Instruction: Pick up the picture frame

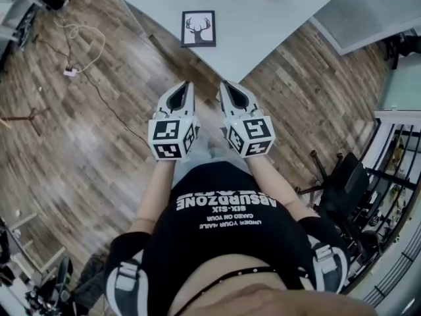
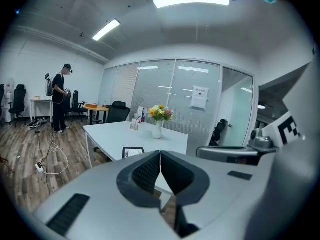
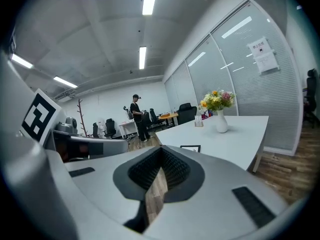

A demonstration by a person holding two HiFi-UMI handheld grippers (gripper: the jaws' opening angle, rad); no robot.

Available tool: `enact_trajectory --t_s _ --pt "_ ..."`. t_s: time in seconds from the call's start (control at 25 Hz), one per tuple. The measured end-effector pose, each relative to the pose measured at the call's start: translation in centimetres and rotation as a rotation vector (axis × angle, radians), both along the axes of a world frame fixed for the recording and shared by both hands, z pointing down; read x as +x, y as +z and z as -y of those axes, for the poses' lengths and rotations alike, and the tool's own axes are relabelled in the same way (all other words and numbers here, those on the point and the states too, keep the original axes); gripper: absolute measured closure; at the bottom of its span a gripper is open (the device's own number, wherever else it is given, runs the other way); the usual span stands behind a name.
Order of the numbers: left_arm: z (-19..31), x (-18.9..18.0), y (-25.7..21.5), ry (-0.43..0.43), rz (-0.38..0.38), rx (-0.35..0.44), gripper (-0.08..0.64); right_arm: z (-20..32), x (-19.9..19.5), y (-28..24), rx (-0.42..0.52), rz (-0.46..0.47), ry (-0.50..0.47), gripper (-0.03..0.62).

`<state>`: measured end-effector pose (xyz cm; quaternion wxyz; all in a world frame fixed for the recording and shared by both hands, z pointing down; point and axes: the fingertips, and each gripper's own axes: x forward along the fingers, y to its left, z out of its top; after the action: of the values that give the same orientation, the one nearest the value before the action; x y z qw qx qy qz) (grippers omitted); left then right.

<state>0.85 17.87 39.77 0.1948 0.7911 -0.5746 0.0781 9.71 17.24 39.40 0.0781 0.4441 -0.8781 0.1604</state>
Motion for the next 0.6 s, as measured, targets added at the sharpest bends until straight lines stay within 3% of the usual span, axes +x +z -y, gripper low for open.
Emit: enact_trajectory --t_s 0.28,0.6 --pt "7.5 -3.5 1.3 0.085 0.03 -0.042 0.541 7.4 -3.5 0.9 -0.026 -0.027 0.038 0.577" --pt "13.4 -6.2 4.8 0.097 0.054 -0.089 0.538 12.5 -5.0 4.7 -0.095 -0.081 0.078 0.575"
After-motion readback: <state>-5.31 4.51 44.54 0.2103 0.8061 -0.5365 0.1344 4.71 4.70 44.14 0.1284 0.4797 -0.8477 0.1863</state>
